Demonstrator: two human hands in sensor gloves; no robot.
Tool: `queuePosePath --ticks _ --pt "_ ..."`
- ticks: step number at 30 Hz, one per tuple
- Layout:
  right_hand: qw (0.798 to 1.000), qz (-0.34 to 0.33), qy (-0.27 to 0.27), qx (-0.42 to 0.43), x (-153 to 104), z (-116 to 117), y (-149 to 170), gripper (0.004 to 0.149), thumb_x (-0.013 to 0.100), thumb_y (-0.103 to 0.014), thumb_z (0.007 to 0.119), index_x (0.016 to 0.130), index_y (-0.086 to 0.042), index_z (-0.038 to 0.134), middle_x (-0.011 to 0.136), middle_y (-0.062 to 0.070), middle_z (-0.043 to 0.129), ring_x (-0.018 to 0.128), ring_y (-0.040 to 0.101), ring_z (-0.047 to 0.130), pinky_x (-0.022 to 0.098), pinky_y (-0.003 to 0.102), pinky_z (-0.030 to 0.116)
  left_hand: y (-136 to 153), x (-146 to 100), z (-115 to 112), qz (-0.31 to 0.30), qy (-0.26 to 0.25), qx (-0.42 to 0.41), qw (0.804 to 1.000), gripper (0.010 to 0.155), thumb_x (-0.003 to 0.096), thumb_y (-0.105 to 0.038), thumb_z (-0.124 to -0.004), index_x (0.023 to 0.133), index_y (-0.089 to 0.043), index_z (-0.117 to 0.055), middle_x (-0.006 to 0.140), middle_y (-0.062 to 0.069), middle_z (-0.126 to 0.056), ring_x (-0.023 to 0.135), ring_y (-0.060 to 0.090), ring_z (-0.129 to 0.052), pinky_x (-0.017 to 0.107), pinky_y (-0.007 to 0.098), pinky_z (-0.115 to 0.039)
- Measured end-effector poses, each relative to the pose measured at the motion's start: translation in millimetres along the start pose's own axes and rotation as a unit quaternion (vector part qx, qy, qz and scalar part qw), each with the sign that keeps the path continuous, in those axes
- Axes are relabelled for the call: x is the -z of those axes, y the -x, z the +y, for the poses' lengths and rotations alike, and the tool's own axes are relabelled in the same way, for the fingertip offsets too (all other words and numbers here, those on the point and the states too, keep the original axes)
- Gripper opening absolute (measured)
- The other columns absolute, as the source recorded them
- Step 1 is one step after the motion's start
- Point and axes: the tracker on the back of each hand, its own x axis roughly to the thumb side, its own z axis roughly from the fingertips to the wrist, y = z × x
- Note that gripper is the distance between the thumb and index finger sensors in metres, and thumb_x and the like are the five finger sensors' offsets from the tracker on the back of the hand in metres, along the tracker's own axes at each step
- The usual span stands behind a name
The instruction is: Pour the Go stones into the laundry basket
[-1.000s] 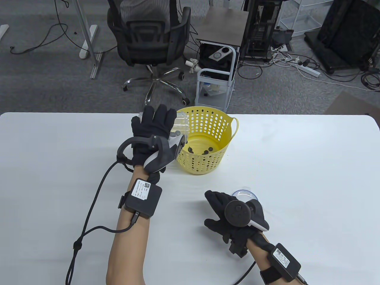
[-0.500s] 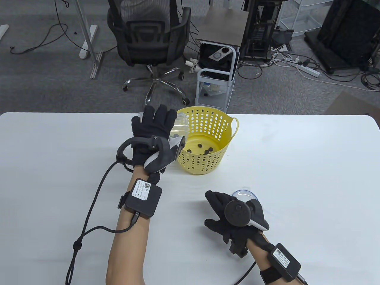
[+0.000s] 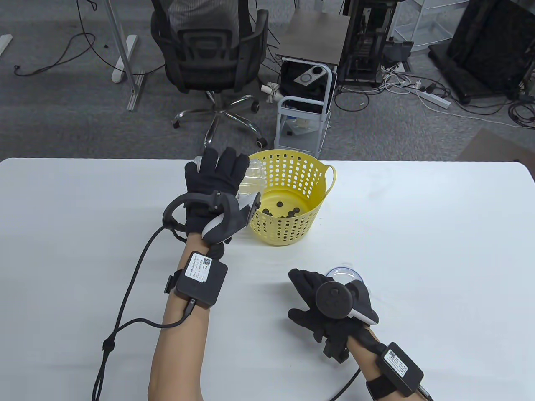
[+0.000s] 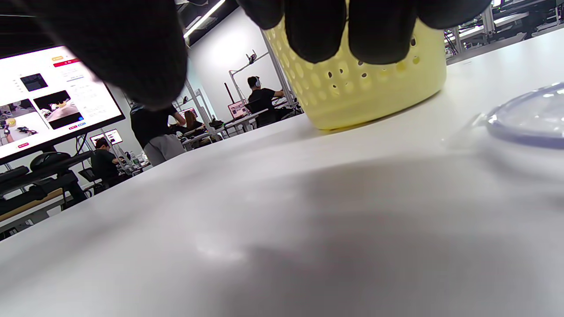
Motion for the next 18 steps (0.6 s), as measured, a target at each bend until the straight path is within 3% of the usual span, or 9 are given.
queuePosePath --ticks 9,14,18 --pt "1.0 0.002 -0.002 0.0 0 0 0 0.088 0.04 -0.051 0.093 0.106 -0.018 0.046 0.109 0.02 0.058 0.095 0.057 0.065 0.067 0.07 0.054 1 -1 -1 -0.004 0.0 -0.002 1.0 0.128 0.0097 -0.06 -0.122 0.104 -0.05 -0.036 0.118 -0.024 -0.05 0.109 0.021 -0.061 0.07 0.056 -0.069" --pt "1.0 0.001 -0.003 0.0 0 0 0 0.088 0.04 -0.051 0.093 0.106 -0.018 0.045 0.109 0.019 0.058 0.095 0.057 0.065 0.067 0.07 0.054 11 -4 -4 0.019 0.006 -0.053 0.998 0.127 0.0093 -0.066 -0.119 0.105 -0.046 -0.037 0.117 -0.019 -0.054 0.107 0.025 -0.069 0.066 0.056 -0.076" --pt "1.0 0.002 -0.003 -0.001 0 0 1 0.088 0.04 -0.051 0.093 0.106 -0.018 0.045 0.11 0.02 0.058 0.094 0.057 0.065 0.067 0.07 0.054 26 -12 -8 0.061 0.016 -0.145 0.987 0.127 0.0096 -0.069 -0.117 0.106 -0.043 -0.038 0.117 -0.016 -0.057 0.104 0.029 -0.074 0.062 0.057 -0.08"
